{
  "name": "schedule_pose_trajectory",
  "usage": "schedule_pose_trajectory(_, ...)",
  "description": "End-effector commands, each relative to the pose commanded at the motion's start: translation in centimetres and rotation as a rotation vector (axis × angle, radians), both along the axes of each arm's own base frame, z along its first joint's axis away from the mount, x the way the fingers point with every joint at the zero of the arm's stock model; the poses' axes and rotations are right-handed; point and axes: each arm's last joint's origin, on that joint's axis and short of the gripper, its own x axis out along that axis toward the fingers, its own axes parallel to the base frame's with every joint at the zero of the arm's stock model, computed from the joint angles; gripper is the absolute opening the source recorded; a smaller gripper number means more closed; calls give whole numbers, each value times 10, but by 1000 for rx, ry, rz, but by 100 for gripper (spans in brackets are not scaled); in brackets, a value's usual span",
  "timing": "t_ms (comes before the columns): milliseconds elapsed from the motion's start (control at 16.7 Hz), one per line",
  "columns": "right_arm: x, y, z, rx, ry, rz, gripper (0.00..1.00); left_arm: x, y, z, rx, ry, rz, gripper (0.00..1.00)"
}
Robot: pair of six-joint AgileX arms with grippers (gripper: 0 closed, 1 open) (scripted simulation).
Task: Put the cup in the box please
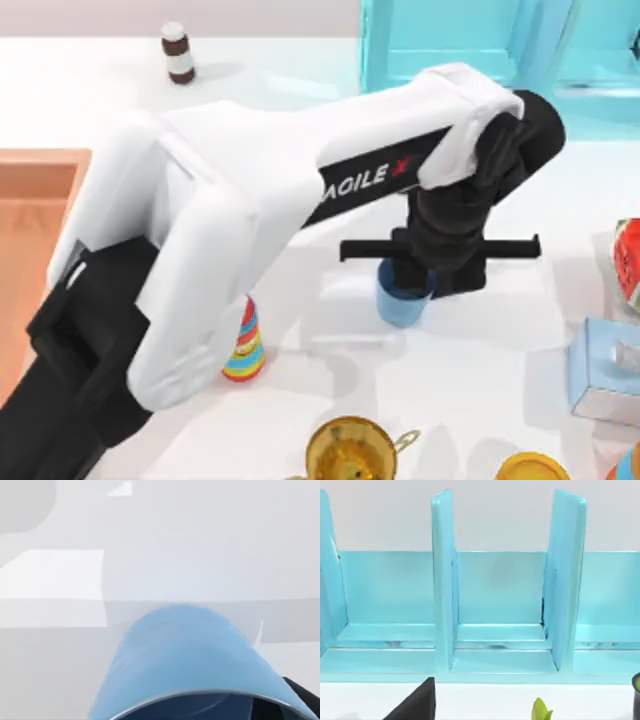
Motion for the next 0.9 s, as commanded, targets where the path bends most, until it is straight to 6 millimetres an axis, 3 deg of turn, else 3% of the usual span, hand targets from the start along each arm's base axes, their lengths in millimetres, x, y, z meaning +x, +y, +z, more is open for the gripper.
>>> schedule_pose_trajectory(600,0,0,0,0,0,0,100,2,4,2,4,3,-6,0)
schedule_pose_trajectory(780,0,0,0,0,0,0,100,26,45,20,13,14,-4,0)
schedule_pose_trajectory(900,0,0,0,0,0,0,100,49,95,39,16,23,0,0)
